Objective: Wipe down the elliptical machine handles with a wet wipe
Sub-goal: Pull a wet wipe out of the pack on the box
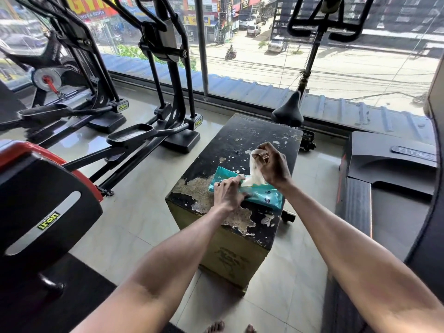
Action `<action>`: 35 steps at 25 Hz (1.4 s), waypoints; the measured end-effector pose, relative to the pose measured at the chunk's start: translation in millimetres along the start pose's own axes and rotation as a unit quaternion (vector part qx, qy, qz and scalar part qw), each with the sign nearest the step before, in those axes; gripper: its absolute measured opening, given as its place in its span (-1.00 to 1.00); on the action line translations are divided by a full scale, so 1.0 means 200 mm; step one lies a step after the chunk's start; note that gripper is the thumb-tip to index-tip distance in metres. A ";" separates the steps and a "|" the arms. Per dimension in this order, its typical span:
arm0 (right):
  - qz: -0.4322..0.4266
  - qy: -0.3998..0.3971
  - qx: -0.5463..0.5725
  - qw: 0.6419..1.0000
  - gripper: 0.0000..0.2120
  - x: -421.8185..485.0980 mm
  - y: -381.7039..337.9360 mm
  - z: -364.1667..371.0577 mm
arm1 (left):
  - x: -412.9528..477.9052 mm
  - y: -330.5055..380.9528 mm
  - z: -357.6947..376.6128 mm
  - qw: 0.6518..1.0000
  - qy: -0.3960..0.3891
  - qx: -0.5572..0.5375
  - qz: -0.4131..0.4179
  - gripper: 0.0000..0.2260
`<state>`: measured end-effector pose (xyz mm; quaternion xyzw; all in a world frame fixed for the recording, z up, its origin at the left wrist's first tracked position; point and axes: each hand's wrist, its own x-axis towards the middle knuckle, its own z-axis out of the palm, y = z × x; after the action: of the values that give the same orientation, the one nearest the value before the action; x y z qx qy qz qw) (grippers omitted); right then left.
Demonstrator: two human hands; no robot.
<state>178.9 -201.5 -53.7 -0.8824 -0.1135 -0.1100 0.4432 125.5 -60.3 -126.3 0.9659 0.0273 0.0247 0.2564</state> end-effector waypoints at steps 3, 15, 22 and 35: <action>0.022 -0.063 0.009 0.998 -0.91 0.01 0.03 -0.02 | 0.01 0.01 -0.04 0.998 0.002 -0.059 0.000 -0.36; 0.232 -0.010 0.359 0.904 -0.81 0.03 0.06 -0.04 | 0.05 -0.04 -0.16 0.999 0.038 -0.020 -0.003 -0.85; 0.212 -0.001 0.259 0.942 -0.84 0.05 0.11 -0.03 | 0.07 -0.05 -0.21 0.998 0.047 -0.041 -0.015 -0.82; 0.098 -0.149 -0.011 0.984 -0.83 -0.02 0.11 0.04 | 0.14 -0.14 -0.25 0.949 0.033 -0.302 -0.079 -0.72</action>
<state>182.2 -208.0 -77.4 -0.9007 -0.0897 0.0658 0.4199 149.3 -9.4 -95.2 0.8365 0.1030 0.0433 0.5364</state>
